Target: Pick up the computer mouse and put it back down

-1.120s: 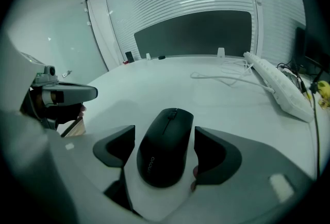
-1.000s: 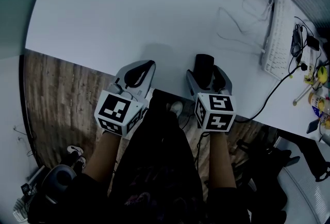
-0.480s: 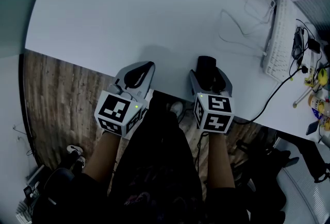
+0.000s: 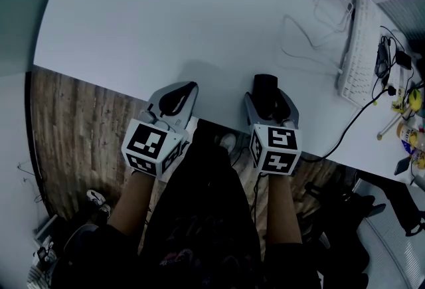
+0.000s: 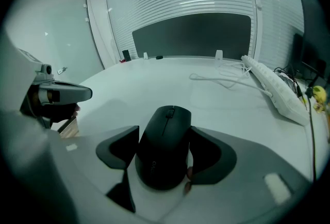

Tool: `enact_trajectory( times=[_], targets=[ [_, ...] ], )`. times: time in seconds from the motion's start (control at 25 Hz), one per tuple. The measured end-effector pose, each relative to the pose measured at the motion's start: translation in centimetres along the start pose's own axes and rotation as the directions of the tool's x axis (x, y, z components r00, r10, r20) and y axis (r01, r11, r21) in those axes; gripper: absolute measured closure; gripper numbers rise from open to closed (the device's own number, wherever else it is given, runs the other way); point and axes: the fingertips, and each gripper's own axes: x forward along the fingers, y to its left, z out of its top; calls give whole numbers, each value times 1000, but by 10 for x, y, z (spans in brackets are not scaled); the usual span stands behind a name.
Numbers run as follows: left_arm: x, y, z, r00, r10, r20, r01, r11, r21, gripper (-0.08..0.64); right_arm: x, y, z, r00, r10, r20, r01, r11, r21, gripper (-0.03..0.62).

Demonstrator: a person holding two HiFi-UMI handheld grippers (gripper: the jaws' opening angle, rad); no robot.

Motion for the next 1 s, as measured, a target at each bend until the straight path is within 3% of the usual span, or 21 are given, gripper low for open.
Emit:
enact_trajectory(
  times=[1.0],
  targets=[
    [0, -20, 16, 1000, -16, 19, 15, 999, 37, 558, -36, -17, 40, 980, -10, 200, 7, 1000, 18, 279]
  ],
)
